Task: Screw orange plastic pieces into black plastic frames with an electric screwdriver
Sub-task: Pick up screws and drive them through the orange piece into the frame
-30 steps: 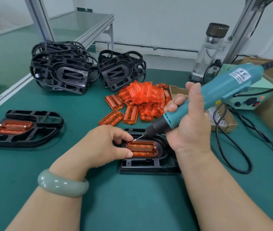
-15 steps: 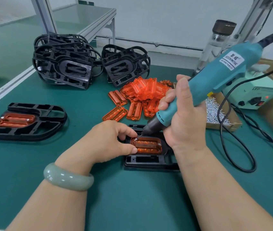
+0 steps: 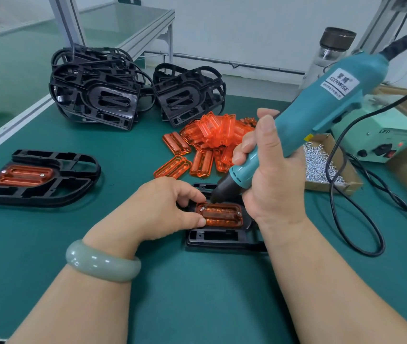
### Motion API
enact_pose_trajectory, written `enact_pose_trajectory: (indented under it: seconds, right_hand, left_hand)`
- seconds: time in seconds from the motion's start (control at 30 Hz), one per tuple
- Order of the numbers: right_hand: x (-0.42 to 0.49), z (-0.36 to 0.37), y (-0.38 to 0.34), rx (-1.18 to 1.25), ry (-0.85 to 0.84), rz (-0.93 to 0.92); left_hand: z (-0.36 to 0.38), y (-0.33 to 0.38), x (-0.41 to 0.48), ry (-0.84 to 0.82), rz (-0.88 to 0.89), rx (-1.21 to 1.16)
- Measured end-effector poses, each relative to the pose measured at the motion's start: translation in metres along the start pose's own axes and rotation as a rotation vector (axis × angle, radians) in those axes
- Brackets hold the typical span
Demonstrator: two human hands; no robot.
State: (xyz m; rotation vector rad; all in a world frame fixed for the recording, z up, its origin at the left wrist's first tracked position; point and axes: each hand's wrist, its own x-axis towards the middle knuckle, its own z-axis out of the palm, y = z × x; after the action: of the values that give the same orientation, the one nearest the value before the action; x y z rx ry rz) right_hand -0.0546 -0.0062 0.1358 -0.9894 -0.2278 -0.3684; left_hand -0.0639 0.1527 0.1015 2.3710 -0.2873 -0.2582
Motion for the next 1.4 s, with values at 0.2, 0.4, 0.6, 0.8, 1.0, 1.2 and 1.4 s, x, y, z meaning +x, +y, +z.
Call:
enact_pose_trajectory:
  seconds: [0.2,0.4,0.6,0.8,1.0,1.2,1.4]
  right_hand:
    - [-0.002,0.002,0.001,-0.014,-0.091,-0.023]
    - [-0.001,0.008,0.002,-0.054,-0.161,-0.017]
    - [0.007,0.019,0.003,-0.092,-0.363,0.051]
    - [0.011,0.026,0.006,-0.125,-0.508,0.139]
    - [0.01,0.023,0.006,-0.11,-0.483,0.13]
    - [0.01,0.02,0.004,-0.096,-0.406,0.134]
    - [0.009,0.021,0.005,-0.105,-0.411,0.112]
  left_hand:
    - [-0.001,0.001,0.0,0.002,0.003,0.0]
    - [0.0,0.001,0.0,-0.003,0.01,0.013]
    - [-0.003,0.001,-0.001,-0.017,0.052,0.048]
    - [-0.003,0.005,-0.003,0.015,0.047,0.074]
    - [0.002,0.008,-0.003,0.027,0.014,0.075]
    - [0.002,0.012,-0.004,0.048,-0.008,0.072]
    - [0.003,0.011,-0.003,0.061,-0.006,0.092]
